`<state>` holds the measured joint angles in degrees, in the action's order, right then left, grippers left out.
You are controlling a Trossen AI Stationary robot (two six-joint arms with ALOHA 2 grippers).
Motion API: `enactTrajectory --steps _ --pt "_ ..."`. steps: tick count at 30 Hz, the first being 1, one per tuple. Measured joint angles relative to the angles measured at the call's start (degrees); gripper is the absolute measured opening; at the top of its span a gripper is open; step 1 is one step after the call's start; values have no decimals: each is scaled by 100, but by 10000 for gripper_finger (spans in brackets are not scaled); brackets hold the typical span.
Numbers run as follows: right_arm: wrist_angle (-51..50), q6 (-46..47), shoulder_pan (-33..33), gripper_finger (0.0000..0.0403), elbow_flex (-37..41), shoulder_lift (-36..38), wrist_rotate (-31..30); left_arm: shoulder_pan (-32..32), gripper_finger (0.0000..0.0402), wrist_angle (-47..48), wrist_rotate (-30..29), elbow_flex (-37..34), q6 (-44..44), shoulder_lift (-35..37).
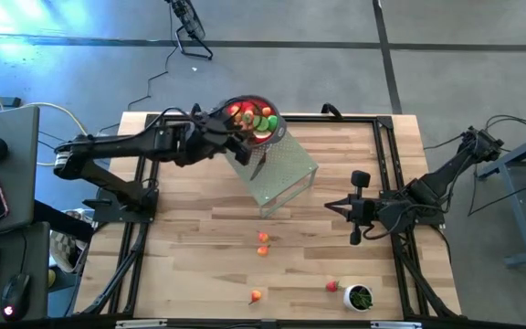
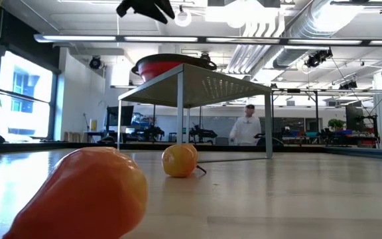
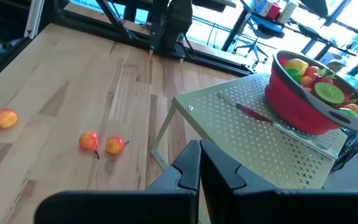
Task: Pick & Place Fruit
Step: Put the orange pear into the red strainer on the shelf
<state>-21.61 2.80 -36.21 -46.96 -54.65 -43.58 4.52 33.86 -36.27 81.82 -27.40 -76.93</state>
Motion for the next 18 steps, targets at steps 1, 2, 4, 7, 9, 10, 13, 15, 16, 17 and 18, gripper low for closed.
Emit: enactTrajectory --steps 1,2,4,7,9,10,13,15,16,17,18 --pt "2 -1 0 2 0 0 -1 -36 117 -4 30 -1 -2 0" --pt "2 -4 0 2 0 0 -1 -71 116 0 67 -2 -2 -2" --pt "2 -4 0 2 0 0 -1 -152 116 -41 99 -2 4 -4" --pt "8 -6 0 2 0 0 0 -389 116 -99 108 -2 5 -4" --pt "32 8 0 2 0 0 1 -660 116 -96 125 -2 12 -4" --pt "32 19 0 2 0 0 1 -809 116 -91 130 -2 16 -4" --pt "81 30 0 2 0 0 1 -1315 116 -70 142 -2 147 -4" --pt "152 34 0 2 0 0 1 -1659 116 -46 140 -2 277 -4" --pt "186 35 0 2 0 0 3 -1827 116 -9 140 -2 302 -4" --pt "216 36 0 2 0 0 7 -1990 116 49 140 -2 302 -4" --pt "238 36 0 2 0 0 19 -2154 116 120 140 -2 294 -8"
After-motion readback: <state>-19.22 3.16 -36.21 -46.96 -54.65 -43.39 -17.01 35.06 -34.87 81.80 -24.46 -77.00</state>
